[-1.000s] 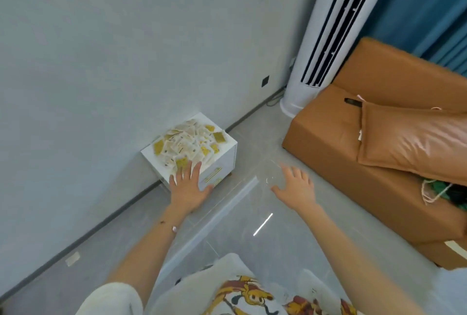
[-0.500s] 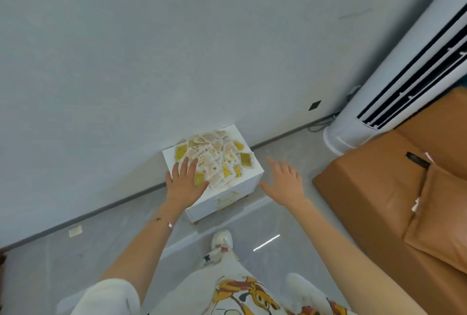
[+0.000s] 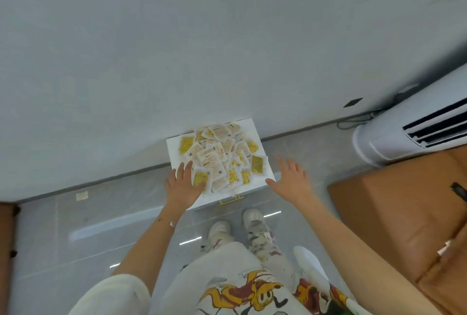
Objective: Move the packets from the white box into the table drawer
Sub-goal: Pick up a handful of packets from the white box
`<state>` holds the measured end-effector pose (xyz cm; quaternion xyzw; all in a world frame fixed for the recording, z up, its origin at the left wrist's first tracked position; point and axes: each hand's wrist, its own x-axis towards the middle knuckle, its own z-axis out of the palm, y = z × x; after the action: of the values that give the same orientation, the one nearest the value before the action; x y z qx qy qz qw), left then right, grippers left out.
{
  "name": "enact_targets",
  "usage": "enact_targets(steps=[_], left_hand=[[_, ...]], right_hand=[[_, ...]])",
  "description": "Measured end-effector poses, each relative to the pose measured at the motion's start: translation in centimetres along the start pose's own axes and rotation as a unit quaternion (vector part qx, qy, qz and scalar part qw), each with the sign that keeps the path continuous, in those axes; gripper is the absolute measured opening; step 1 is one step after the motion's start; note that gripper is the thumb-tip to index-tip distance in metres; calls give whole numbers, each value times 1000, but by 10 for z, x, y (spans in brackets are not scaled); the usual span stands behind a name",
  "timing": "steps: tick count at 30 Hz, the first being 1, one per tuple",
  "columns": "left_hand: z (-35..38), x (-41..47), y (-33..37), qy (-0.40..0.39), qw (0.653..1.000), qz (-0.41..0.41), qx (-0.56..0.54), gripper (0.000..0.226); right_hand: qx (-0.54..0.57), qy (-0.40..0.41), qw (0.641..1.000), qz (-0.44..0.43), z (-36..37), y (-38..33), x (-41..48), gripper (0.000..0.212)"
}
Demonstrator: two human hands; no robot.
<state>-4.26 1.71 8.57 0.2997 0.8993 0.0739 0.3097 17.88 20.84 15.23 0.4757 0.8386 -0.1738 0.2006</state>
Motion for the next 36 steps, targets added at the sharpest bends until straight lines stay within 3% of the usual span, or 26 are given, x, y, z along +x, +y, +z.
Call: enact_targets(steps=[5,12,19,27,31,33,36], left_hand=[[54,34,14,-16,995,-82,-45,78],[144,102,-4,6,977,-180,-117,82],[208,158,-45,37,947,-230,-221,86],[219,165,-34,100,928,-282,-222,83],[212,171,-40,81,913,-322,-237,68],[209,175,-45,95,905,-314,-270,45],[205,178,-44,125,889,-270,-347,17]], right_hand=[[-29,-62,997,-42,37,0,77,76],[32,-153,988,5,129,8,183,83],[118,-113,986,45,206,34,260,90],[36,-94,995,-19,220,38,289,89],[9,-93,996,2,218,34,296,95],[7,-96,995,10,217,35,301,97],[3,-79,997,6,214,39,305,79]])
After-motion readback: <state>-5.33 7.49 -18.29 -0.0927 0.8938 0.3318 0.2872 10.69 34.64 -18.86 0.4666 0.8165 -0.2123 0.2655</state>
